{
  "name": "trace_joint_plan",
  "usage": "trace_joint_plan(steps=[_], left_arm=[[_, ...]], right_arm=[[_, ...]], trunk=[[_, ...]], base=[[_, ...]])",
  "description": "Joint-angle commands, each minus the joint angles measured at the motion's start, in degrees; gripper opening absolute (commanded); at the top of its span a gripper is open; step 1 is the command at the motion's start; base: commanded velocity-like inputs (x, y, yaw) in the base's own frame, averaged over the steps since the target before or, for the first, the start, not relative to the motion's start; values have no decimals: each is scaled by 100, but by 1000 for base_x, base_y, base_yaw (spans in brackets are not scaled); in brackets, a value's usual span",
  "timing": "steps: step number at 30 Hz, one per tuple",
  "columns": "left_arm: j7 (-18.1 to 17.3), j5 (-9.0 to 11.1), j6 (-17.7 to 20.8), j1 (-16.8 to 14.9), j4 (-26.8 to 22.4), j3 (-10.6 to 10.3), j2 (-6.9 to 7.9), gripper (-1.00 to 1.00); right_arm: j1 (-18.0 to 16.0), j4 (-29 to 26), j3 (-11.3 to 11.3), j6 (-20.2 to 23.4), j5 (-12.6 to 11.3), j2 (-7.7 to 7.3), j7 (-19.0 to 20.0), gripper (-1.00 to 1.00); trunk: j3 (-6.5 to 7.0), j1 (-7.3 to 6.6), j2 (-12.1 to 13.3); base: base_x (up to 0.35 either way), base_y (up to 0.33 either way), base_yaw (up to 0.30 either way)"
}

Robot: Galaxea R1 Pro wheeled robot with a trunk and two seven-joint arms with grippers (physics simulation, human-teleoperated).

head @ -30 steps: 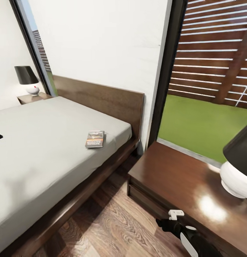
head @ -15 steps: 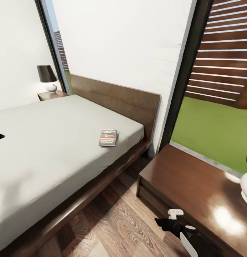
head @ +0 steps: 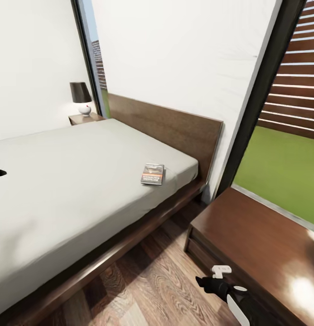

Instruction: In the bedroom, move the book from the bed onto either nightstand, and place the two sandals side by side next to the bed.

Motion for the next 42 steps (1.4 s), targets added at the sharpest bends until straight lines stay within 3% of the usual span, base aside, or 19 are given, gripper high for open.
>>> trace_joint_plan(steps=[1,26,34,38,42], left_arm=[[-28,-29,35,-3,-6,38,-2,100],[-31,-21,123,-3,-12,44,4,100],[-42,-11,221,-3,-22,76,-1,100],[-99,28,248,-3,-25,157,-2,100],[-246,62,337,-3,-27,272,-2,100]], right_arm=[[-2,-10,25,25,-41,-4,-5,100],[-2,-14,50,31,-59,25,88,100],[-2,-21,45,49,-117,178,617,100],[2,-91,30,131,-162,274,1068,100],[-11,-219,5,496,-411,373,1451,100]], trunk=[[-5,-1,-2],[-5,-1,-2],[-5,-1,-2],[-5,-1,-2],[-5,-1,-2]], base=[[0,0,195],[0,0,66],[0,0,1],[0,0,0],[0,0,0]])
